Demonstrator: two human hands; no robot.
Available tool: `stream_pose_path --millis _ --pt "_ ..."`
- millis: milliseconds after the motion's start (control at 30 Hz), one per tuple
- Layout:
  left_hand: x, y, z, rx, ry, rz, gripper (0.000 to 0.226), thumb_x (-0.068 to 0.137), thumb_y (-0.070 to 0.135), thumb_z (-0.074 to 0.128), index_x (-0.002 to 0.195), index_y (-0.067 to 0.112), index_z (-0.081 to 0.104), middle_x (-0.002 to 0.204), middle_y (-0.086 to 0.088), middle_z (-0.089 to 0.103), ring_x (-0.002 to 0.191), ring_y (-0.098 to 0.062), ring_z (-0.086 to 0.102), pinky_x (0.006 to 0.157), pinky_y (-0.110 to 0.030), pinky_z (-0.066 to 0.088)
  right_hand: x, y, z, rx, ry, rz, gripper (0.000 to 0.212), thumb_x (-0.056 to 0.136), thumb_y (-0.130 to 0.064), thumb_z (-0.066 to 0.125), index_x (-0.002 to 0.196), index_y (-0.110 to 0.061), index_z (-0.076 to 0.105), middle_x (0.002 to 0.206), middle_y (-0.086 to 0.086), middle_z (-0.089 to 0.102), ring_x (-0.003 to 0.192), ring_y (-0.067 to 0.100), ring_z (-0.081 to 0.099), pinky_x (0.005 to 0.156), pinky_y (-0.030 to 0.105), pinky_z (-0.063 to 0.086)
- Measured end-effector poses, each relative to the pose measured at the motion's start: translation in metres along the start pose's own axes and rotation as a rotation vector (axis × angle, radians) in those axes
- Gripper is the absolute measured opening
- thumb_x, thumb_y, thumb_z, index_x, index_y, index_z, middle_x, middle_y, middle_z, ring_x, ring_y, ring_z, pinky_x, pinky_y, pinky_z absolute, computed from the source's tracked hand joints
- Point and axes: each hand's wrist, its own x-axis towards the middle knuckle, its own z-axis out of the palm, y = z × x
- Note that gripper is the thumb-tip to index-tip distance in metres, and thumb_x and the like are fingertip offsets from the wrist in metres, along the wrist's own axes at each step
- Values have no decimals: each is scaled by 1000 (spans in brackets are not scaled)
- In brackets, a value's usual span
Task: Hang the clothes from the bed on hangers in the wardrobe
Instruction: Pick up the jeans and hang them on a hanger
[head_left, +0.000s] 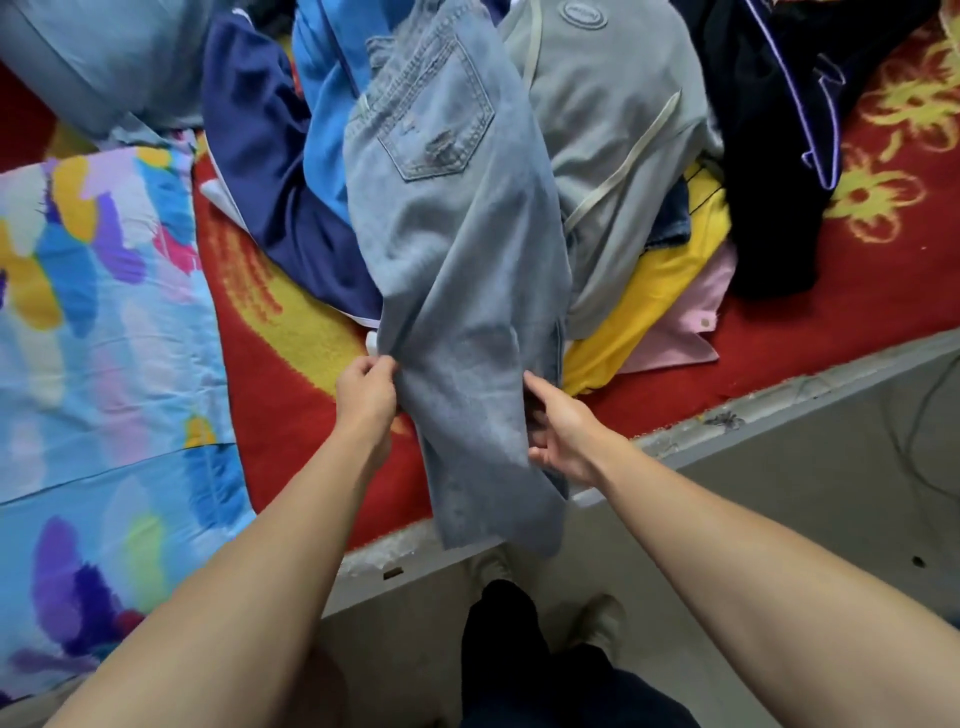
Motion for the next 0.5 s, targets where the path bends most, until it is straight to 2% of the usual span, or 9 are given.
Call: stream_pose_path --millis 100,167,200,233,267,333,367,433,500 --pt "10 3 -6 53 -40 9 17 82 9 51 70 18 44 67 -6 42 71 -22 43 65 -38 39 6 -9 12 -43 8 -55 12 85 -27 62 88 -16 60 68 -1 55 45 8 43 45 23 21" --pt "16 2 -5 123 -36 64 17 80 8 52 72 19 43 67 -7 45 67 -22 44 61 -39 40 5 -13 11 -44 78 -157 7 85 -17 66 86 -12 61 59 -3 53 42 7 43 36 19 26" --pt "19 1 -5 169 -22 102 17 78 8 52 72 20 42 66 -6 47 64 -21 45 59 -40 41 1 -15 7 -96 139 -248 7 85 -15 69 85 -9 65 62 -1 60 47 11 53 38 21 37" --pt "21 0 -5 218 -6 140 15 77 10 51 72 21 43 63 -5 49 60 -20 46 58 -40 41 -3 -16 -2 -224 245 -366 11 84 -19 71 83 -8 69 68 2 67 59 18 62 48 28 48" --pt "21 0 -4 263 1 171 13 77 12 51 73 21 43 61 -5 51 57 -21 45 57 -39 39 -8 -16 -13 -429 409 -469 19 84 -27 72 78 -9 70 73 5 71 69 23 66 59 35 52" --pt "16 1 0 363 -18 228 10 81 9 52 78 17 46 60 -5 53 57 -24 47 59 -36 38 -18 -18 -38 -811 765 -524 34 84 -44 66 74 -11 65 76 8 70 78 32 64 65 38 46" --pt "12 3 3 412 -10 258 7 83 7 52 82 12 48 64 -5 55 61 -26 49 61 -34 37 -23 -21 -47 -913 876 -520 30 85 -45 64 79 -16 63 83 8 71 84 34 63 67 37 44" --pt "5 11 6 432 75 291 11 82 3 52 91 9 48 78 -7 59 75 -29 54 68 -33 37 -29 -30 -55 -980 949 -593 18 86 -35 64 101 -24 62 103 4 68 99 32 60 73 37 43" --pt "3 24 7 410 181 344 25 79 3 53 103 10 48 101 -11 59 96 -31 55 81 -35 39 -28 -38 -50 -1095 896 -789 39 85 -27 65 122 -24 55 118 2 59 109 26 53 79 39 47"
